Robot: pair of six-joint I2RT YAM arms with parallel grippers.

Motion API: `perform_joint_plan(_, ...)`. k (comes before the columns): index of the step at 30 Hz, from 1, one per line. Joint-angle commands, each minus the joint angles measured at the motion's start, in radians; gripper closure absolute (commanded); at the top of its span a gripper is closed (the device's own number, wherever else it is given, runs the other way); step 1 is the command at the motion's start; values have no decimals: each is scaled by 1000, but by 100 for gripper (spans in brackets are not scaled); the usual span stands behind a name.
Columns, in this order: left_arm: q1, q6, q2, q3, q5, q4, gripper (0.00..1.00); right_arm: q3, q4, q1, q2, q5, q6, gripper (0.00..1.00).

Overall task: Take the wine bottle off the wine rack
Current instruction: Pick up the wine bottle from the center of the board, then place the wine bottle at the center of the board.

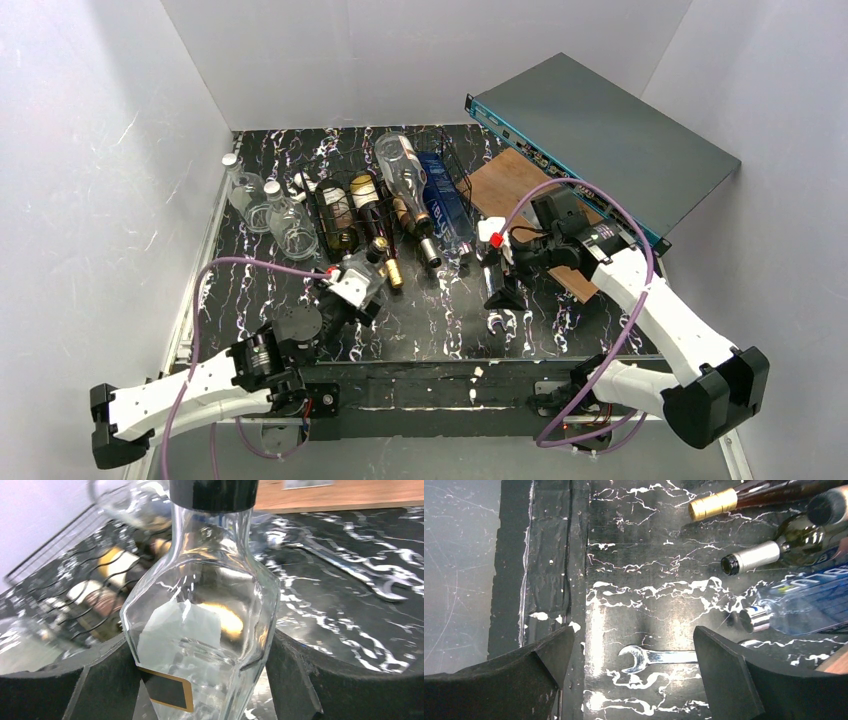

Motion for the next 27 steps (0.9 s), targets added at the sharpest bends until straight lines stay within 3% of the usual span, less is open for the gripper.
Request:
perform_joint_plan(1,9,28,-76,108,-310,31,100,-36,95,-24,-22,-32,31,2)
perform_joint_plan(5,31,65,-120,119,-405,13,100,-66,128,-53,-17,-70,42,2)
perform_joint_plan(9,109,94,-103,126,-393,27,100,-92,152,-85,-3,-108,45,2)
perform_joint_plan(15,417,-38,15,156,-240,-7,100,-106,164,-100,-2,-118,43,1)
perform_joint_plan(21,636,-157,13,118,-224,46,100,-124,174,-102,-6,-132,35,1)
perform_joint_plan(27,917,-248,-2,-9,-93,260,100,-140,178,-102,-5,-152,33,2)
